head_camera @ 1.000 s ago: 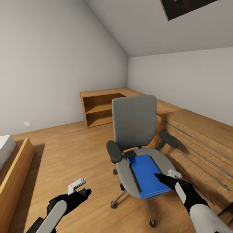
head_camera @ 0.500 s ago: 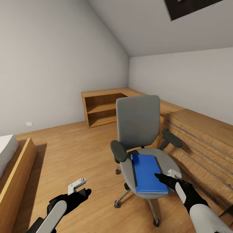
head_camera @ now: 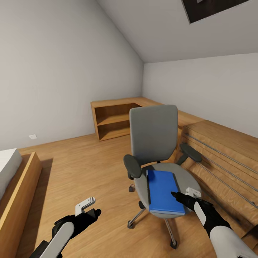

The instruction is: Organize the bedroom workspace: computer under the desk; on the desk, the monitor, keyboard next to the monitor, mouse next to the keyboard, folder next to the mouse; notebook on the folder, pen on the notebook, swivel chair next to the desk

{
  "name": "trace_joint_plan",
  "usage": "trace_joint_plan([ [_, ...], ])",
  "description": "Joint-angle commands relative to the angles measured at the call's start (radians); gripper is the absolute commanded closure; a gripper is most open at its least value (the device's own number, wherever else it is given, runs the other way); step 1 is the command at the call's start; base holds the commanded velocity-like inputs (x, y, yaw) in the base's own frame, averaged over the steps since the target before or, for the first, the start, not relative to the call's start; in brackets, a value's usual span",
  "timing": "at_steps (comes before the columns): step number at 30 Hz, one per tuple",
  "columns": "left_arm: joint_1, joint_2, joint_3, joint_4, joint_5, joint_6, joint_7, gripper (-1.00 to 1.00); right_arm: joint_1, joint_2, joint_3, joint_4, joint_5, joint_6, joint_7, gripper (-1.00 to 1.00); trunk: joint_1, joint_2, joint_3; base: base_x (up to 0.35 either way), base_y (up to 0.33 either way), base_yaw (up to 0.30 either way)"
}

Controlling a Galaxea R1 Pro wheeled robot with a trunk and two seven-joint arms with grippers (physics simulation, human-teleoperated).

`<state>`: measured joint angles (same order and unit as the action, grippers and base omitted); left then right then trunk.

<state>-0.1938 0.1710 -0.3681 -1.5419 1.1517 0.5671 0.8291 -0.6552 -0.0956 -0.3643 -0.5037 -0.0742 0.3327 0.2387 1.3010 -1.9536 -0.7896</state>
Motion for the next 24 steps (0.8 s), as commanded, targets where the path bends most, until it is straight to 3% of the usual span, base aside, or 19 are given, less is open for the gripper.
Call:
trace_joint_plan([
  [1, -0.001, 0.001, -0.002, -0.001, 0.007, 0.0, 0.008, -1.0, 0.0, 0.0, -0.002, 0.01, 0.002, 0.006, 0.002, -1.0, 0.0, 0.0, -0.001, -0.004, 0.003, 0.0],
  [11, -0.001, 0.001, -0.002, -0.001, 0.008, 0.0, 0.008, -1.0, 0.0, 0.0, -0.002, 0.01, 0.002, 0.006, 0.002, -1.0, 0.0, 0.0, -0.001, -0.001, 0.001, 0.0],
  [24, -0.001, -0.001, -0.003, -0.001, 0.007, 0.0, 0.01, -1.0, 0.0, 0.0, -0.002, 0.008, 0.002, 0.006, 0.003, -1.0, -0.05, 0.091, 0.04, 0.0, 0.0, 0.0],
])
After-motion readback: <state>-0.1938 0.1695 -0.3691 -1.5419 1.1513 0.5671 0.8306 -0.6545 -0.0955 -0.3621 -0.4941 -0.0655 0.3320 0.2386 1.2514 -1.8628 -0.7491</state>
